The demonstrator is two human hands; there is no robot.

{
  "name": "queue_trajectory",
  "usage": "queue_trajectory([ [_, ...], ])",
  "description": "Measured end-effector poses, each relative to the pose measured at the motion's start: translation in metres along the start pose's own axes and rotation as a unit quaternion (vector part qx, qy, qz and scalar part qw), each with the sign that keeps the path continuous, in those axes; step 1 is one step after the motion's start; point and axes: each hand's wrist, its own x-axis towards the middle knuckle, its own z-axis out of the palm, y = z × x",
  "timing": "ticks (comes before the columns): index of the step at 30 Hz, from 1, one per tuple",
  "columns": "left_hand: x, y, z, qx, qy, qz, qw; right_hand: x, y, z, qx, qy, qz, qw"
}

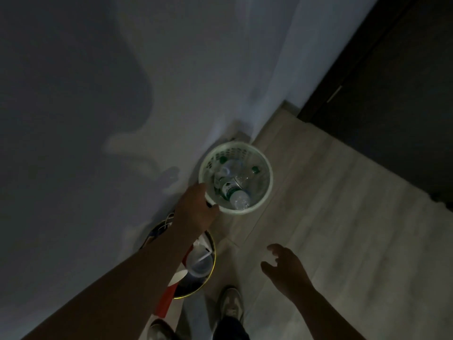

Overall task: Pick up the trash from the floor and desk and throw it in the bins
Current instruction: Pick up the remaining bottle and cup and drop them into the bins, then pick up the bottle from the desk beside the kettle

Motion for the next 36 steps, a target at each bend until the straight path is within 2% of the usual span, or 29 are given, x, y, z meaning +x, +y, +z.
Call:
queue_trajectory([
  [10, -0.098, 0.012, -0.072, 0.119, -0.033, 0.116, 0.986, -0.091, -0.041, -0.025, -0.038, 0.019, -0.038, 0.998],
  [14, -0.135, 0.024, -0.124, 0.201, -0.085, 0.124, 0.968, -0.14, -0.076, -0.048, -0.058, 0.046, -0.071, 0.995],
  [17, -0.169, 0.041, -0.18, 0.217, -0.067, 0.139, 0.964, -0.19, -0.119, -0.072, -0.089, 0.078, -0.119, 0.986],
  [21, -0.218, 0.07, -0.265, 0.213, -0.016, 0.187, 0.959, -0.26, -0.184, -0.113, -0.153, 0.129, -0.209, 0.957],
  [27, -0.306, 0.126, -0.397, 0.205, 0.147, 0.21, 0.945, -0.364, -0.29, -0.175, -0.175, 0.176, -0.394, 0.885],
  [31, -0.381, 0.15, -0.46, 0.205, 0.277, 0.184, 0.921, -0.435, -0.356, -0.208, -0.175, 0.189, -0.535, 0.804],
  [36, -0.467, 0.158, -0.486, 0.203, 0.39, 0.114, 0.891, -0.499, -0.408, -0.214, -0.209, 0.157, -0.67, 0.695],
])
